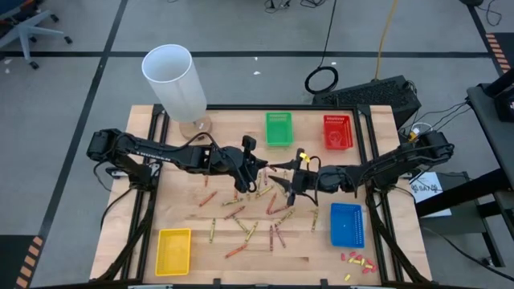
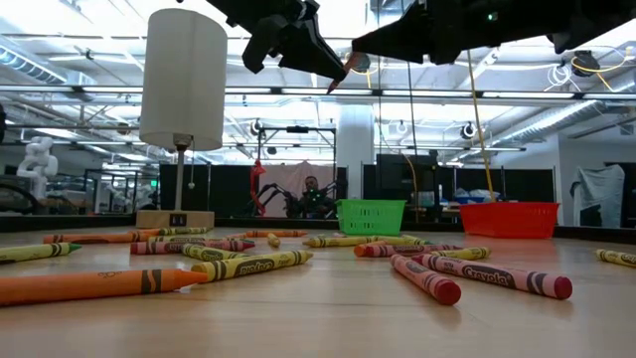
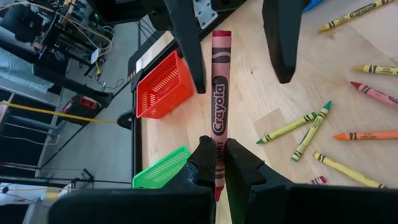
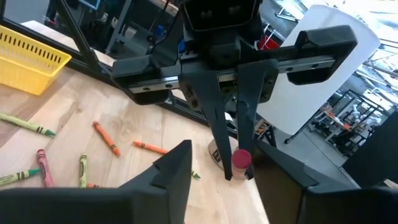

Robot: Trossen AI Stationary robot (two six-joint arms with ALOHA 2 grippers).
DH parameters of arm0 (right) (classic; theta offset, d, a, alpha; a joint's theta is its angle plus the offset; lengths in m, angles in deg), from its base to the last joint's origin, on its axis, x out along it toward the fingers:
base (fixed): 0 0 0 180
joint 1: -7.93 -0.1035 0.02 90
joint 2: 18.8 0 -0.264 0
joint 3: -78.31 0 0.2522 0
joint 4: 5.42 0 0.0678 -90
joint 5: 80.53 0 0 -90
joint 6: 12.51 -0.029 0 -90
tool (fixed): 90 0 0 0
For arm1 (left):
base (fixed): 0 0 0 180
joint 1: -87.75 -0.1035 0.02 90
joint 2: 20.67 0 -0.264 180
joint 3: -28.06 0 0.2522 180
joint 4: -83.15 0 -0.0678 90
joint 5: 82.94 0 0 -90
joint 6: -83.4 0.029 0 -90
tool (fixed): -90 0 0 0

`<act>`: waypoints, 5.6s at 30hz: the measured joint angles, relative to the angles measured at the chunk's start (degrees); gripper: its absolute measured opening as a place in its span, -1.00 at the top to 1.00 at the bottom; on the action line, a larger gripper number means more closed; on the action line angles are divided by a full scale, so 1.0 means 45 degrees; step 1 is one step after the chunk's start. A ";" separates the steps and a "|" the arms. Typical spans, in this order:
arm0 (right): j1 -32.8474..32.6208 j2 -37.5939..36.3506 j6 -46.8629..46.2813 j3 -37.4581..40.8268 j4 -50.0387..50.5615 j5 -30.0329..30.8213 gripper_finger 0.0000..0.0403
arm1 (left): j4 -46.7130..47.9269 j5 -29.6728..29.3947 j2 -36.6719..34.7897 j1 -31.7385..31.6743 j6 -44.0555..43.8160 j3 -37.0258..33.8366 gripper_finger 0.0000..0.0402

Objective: Sort crayons
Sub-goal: Put the red crayon into the green bin

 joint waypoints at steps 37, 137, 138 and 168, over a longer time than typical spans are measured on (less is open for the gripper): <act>0.0062 -0.0015 0.0367 0.0000 0.0079 0.0027 0.90 | -0.0085 -0.0045 0.0019 0.0005 -0.0342 -0.0005 0.96; 0.2338 -0.1571 -0.8812 -0.0126 0.6589 -0.2080 -0.05 | -0.1688 -0.0622 -0.0005 0.3517 -0.9335 -0.1452 0.06; 0.1949 -0.1303 -0.9225 -0.0131 0.6591 -0.1671 -0.05 | -0.1685 -0.0622 -0.0005 0.3513 -0.9361 -0.1447 0.06; 0.1698 0.6076 -1.7298 -0.5688 1.1194 0.0714 -0.04 | 0.1733 -0.1088 0.0588 0.5110 -1.1715 -0.1443 0.06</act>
